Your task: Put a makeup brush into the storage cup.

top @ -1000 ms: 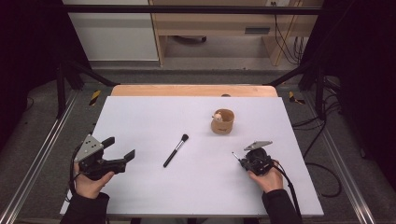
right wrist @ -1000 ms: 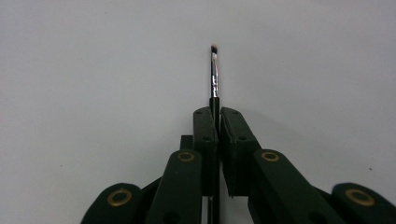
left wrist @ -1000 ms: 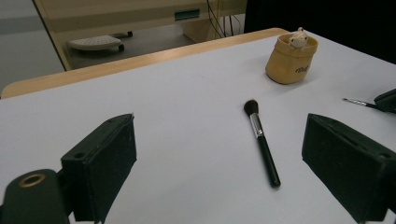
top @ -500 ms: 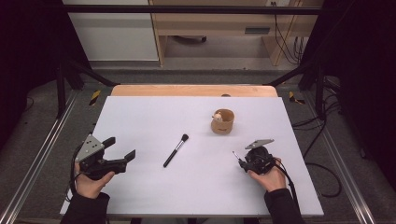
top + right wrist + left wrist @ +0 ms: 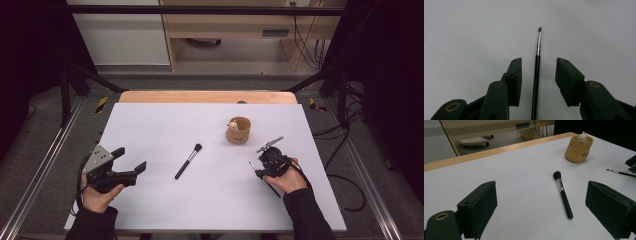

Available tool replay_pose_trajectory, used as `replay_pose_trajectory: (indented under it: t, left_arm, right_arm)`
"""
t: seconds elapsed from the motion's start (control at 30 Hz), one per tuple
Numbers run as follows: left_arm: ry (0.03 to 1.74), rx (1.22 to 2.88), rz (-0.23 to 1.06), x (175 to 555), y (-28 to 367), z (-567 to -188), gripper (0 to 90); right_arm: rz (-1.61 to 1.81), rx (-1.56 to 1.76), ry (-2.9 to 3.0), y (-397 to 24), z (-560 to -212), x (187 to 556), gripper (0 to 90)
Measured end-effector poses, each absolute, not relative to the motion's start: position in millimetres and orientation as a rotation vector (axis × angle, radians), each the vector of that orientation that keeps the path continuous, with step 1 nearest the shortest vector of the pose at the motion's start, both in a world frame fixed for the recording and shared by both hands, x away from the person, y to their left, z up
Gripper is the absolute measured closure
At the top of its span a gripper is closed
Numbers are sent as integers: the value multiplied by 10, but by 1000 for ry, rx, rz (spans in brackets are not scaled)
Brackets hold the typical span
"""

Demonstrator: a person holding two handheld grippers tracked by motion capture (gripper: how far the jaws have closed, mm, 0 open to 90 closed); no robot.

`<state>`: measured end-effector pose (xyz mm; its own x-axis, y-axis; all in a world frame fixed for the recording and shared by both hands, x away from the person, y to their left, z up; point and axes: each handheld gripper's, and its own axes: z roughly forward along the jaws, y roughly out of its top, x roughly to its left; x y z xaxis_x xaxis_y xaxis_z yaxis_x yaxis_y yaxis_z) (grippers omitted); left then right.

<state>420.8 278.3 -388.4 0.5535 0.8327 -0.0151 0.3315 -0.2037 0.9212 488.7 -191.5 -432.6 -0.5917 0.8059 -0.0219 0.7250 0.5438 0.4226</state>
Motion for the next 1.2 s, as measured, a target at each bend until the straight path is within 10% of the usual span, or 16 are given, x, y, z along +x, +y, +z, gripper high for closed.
replay_pose_trajectory:
  t: [1.2]
  left_arm:
    - [967, 1782, 620, 4209, 2783, -3888, 96]
  right_arm:
    - [327, 1317, 2713, -1826, -4473, 5000, 841]
